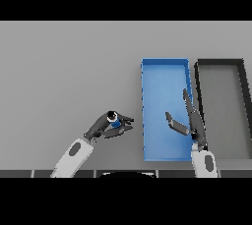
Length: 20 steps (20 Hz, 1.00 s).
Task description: Pick up the blue pipe and place it into the blue bin.
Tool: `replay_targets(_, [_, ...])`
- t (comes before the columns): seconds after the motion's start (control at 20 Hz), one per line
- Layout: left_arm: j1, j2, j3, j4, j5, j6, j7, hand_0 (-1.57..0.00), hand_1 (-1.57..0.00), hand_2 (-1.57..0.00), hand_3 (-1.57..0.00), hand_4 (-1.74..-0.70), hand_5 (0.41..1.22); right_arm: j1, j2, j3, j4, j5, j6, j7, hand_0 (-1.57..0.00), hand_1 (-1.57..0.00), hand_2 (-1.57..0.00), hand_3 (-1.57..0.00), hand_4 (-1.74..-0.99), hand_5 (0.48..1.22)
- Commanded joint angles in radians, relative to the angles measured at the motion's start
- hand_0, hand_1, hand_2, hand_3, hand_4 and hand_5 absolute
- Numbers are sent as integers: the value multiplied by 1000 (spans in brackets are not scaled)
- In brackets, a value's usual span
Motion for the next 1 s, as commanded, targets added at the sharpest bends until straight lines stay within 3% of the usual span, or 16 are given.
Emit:
replay_targets(0.0, [-10,-15,6,-9,5,6,9,-1504,-1515,-1522,-1520,-1471,1200,-7,-3,-6,-1,-1,-4,8,1,1,1,1,-1229,633])
replay_targets(0.4, [-63,-41,1,-158,13,-47,112,-1560,-1562,-1563,-1563,-1466,1217,6,-14,-2,12,35,-16,-19,1,1,1,1,-1170,644])
replay_targets(0.45, [-77,-43,8,-158,16,-54,136,-1562,-1563,-1564,-1564,-1467,1218,-10,-17,-4,11,40,-22,-1,1,1,1,1,-1161,644])
replay_targets(0.6, [-57,-52,0,-184,-2,-58,161,-1566,-1567,-1568,-1568,-1467,1220,8,-22,-4,7,43,-21,-28,1,1,1,1,-1151,643])
replay_targets(0.8, [-59,-65,16,-158,-21,-73,153,-1569,-1569,-1570,-1570,-1466,1220,155,36,31,-112,123,-110,-45,1,1,1,1,-1138,643])
replay_targets(0.95, [-69,-76,22,-155,-36,-84,165,-1570,-1570,-1570,-1570,-1466,1220,285,98,71,-211,212,-192,-28,1,1,1,1,-1191,642])
